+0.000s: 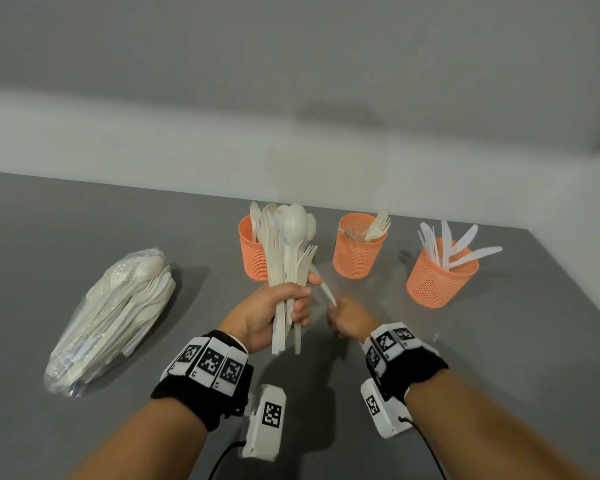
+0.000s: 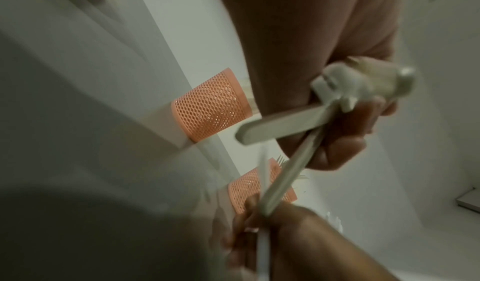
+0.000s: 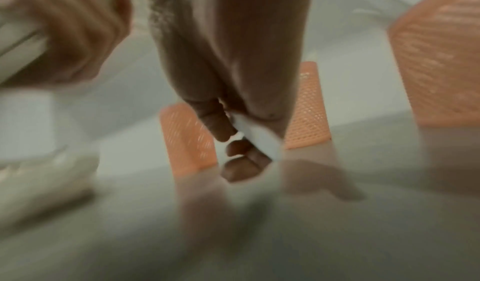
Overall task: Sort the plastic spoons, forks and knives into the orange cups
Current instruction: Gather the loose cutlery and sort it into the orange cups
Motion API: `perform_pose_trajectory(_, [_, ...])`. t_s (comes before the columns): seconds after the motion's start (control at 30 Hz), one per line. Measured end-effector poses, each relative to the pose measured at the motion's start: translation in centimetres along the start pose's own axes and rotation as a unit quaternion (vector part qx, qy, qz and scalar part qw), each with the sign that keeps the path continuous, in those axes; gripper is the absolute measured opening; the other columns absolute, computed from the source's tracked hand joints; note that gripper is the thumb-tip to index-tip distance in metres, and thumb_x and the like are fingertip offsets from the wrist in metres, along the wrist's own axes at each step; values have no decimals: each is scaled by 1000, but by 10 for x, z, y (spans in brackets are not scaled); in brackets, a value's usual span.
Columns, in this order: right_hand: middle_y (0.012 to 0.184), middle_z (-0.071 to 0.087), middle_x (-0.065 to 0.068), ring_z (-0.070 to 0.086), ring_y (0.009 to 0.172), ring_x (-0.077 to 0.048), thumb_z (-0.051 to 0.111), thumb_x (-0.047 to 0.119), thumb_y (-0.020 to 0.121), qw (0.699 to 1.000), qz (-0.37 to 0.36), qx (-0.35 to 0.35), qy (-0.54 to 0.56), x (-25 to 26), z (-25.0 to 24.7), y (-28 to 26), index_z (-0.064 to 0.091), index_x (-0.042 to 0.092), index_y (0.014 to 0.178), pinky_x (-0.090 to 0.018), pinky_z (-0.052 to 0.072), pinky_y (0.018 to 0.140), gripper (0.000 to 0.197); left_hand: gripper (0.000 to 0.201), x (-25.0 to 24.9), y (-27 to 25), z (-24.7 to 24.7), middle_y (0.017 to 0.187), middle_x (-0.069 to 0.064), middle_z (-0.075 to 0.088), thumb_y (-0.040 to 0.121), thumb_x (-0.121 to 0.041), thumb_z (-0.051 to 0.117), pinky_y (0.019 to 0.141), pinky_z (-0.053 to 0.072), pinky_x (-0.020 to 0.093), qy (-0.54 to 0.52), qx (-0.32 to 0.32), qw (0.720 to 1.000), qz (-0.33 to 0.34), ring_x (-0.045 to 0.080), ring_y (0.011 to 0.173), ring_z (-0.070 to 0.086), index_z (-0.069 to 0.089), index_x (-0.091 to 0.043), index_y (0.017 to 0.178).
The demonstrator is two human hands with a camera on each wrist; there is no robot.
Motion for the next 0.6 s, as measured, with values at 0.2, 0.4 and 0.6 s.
perform_pose_trajectory(0.2, [64,47,0,34,42,-6,47,25,94,846,-101,-21,523,45,-46,-13,52,13,92,-16,21,34,14,19,5,3,3,47,-3,40,71,-10,61,47,38,21,75,24,997,-21,8,40,37,59,-8,89])
perform_pose_trajectory(0.4, [67,48,-3,36,44,-8,38,61,89,871,-132,42,471,66,-52,-10,47,13,104,-18,21,35,51,14,8,6,7,62,-4,53,70,-7,59,47,37,19,201,0,980,6,8,51,44,54,-11,82])
perform_pose_trajectory(0.6, [56,50,0,34,40,-8,43,13,92,881,-104,25,462,69,-58,-12,53,14,80,-21,15,37,16,13,16,6,0,63,4,50,72,-11,63,50,41,23,259,-12,966,-9,15,54,44,58,-13,84])
Point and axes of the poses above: each hand's wrist, its own y-axis towards the middle knuckle, its own z-axis out of the palm, x = y × z, the point moved 3 cm from there along y, towards the middle knuckle
